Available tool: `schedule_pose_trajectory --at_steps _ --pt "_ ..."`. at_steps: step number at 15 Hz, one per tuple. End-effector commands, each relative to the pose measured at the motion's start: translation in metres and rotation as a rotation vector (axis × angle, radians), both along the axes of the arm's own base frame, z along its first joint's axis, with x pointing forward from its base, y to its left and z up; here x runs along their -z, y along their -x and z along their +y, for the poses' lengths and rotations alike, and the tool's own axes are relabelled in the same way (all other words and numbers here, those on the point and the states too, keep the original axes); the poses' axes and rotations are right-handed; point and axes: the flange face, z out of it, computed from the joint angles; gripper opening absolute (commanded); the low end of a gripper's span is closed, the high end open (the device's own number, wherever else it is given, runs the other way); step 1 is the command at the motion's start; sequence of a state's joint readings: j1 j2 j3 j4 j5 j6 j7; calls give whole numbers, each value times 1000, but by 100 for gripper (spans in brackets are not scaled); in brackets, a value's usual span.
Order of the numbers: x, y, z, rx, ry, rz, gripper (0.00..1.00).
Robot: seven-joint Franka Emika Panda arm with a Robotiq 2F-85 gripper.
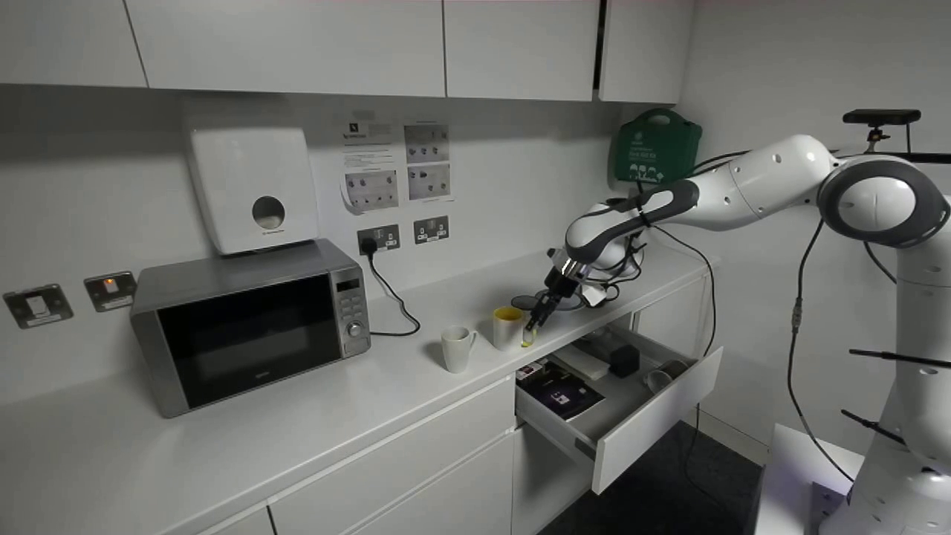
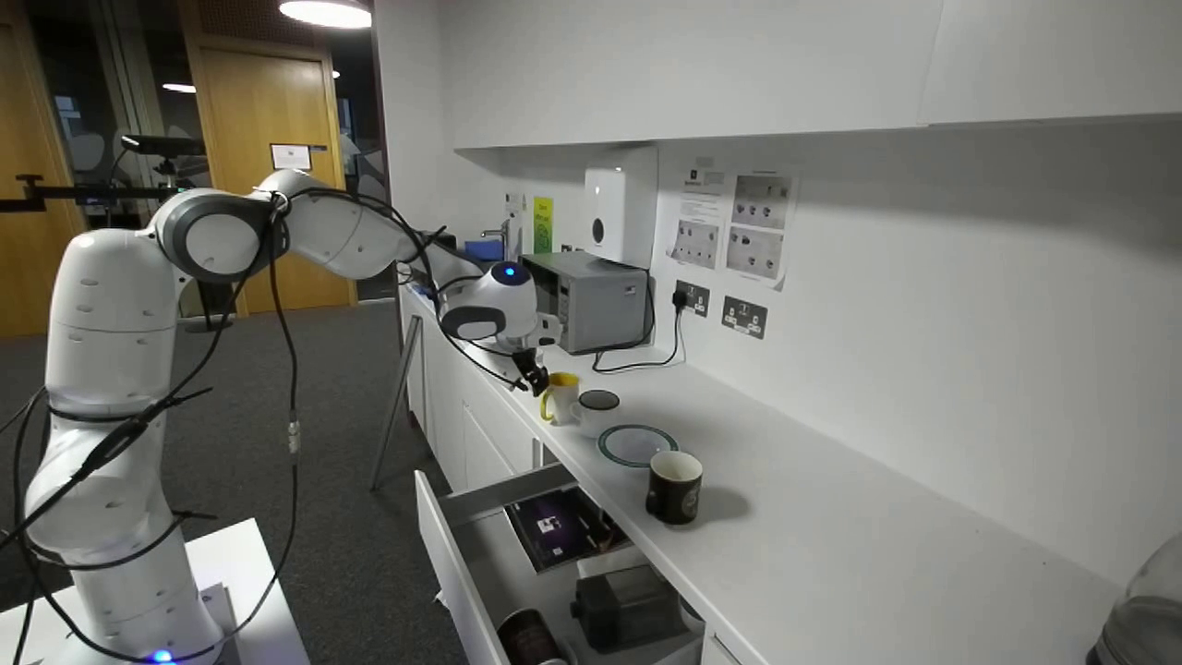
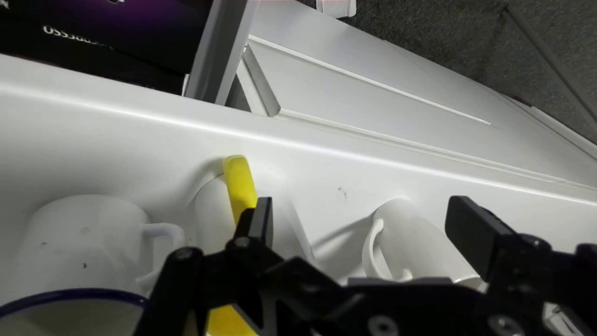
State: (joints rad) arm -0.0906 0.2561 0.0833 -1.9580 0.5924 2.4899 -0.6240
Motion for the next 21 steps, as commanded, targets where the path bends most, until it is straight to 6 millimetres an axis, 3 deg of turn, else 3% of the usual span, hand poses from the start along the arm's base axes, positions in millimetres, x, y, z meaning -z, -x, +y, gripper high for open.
schedule_pose_trajectory --at_steps 1,21 --pt "-1 5 -9 15 39 -49 100" --pt "4 0 -5 34 59 -65 100"
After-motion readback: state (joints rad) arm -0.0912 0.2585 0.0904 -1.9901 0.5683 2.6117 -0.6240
